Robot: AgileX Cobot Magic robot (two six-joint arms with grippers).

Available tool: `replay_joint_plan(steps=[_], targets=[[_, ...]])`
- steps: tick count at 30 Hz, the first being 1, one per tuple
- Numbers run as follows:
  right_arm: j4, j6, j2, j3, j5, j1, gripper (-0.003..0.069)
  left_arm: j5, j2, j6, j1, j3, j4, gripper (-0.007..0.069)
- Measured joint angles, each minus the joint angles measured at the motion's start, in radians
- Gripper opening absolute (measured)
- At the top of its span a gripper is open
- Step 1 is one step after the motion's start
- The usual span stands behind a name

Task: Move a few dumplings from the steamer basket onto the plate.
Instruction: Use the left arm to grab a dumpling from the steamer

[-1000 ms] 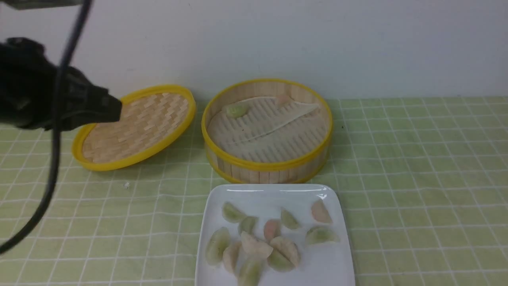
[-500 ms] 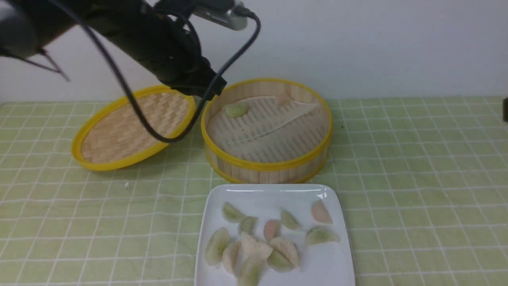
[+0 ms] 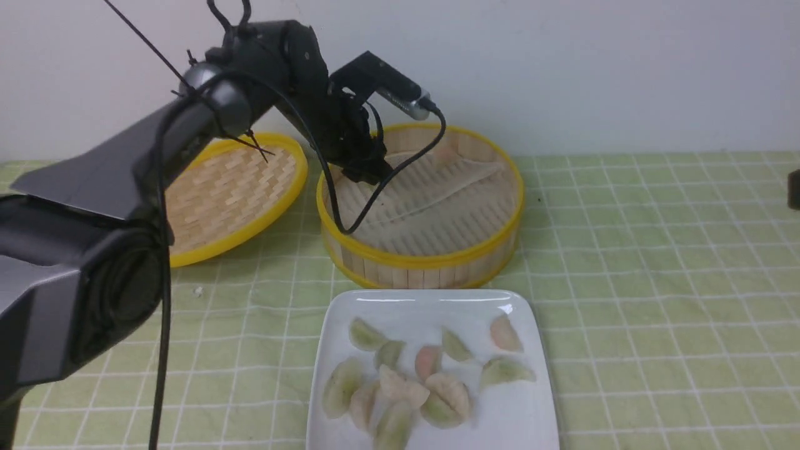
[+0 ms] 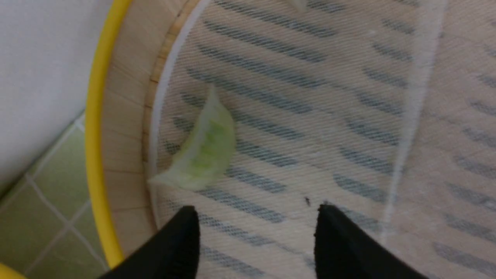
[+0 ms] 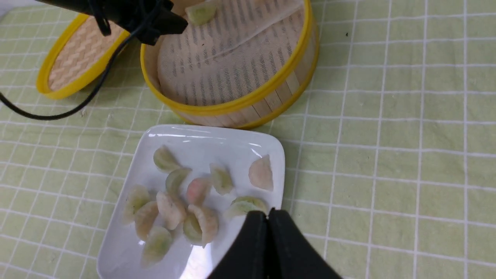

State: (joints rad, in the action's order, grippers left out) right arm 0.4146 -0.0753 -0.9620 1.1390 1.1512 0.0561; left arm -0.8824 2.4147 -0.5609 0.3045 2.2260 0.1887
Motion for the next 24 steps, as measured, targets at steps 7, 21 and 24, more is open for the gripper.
replay_joint_plan(steps=[7, 21, 24], targets=[[0.033, 0.001, 0.0, 0.0, -0.005, 0.0, -0.0015, 0.156, 0.077, -0.018, 0.0, 0.004, -0.041, 0.0466], [0.039, 0.002, 0.0, 0.0, -0.005, 0.0, -0.0015, 0.234, 0.117, -0.078, 0.007, 0.01, -0.058, 0.0206], [0.039, 0.001, 0.0, 0.0, -0.006, 0.0, -0.0015, 0.17, 0.095, -0.056, 0.016, 0.011, -0.087, 0.0166]])
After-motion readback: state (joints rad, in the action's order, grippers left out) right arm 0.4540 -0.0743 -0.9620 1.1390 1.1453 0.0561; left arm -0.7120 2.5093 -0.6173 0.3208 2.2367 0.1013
